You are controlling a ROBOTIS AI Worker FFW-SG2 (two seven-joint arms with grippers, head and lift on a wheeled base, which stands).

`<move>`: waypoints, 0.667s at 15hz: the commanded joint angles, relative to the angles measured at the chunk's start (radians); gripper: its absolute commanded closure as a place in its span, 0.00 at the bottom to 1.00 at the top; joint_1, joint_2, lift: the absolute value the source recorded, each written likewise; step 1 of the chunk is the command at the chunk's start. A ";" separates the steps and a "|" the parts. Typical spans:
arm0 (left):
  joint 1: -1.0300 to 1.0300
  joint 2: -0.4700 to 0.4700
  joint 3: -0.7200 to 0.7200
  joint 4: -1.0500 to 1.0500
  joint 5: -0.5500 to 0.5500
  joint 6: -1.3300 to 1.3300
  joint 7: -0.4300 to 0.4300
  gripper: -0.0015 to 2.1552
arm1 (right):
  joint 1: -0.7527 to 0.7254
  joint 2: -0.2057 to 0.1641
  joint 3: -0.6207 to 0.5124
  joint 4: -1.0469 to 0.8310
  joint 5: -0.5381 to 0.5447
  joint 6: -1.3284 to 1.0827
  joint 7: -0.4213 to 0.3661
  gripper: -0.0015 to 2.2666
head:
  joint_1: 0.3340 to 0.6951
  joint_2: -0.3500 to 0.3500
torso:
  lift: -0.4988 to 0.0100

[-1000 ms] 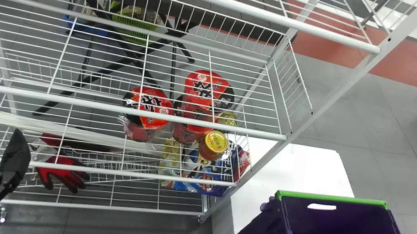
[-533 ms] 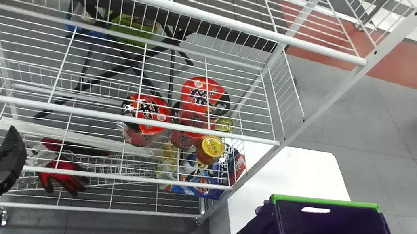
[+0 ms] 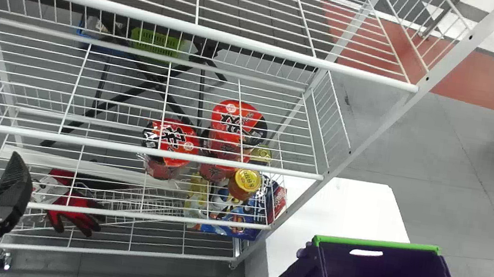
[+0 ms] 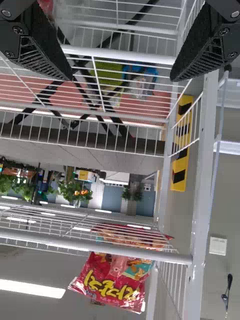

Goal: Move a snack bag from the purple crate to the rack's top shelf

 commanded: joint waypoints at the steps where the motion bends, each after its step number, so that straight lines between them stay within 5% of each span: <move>1: 0.007 0.000 0.000 -0.006 -0.007 0.000 0.001 0.04 | 0.007 0.002 -0.003 -0.008 -0.001 -0.002 0.000 0.63 | 1.00 0.00 | 0.41; 10: 0.030 0.000 -0.003 -0.040 -0.017 0.015 0.001 0.04 | 0.010 0.014 0.005 -0.040 -0.007 -0.002 -0.001 0.63 | 1.00 0.00 | 0.48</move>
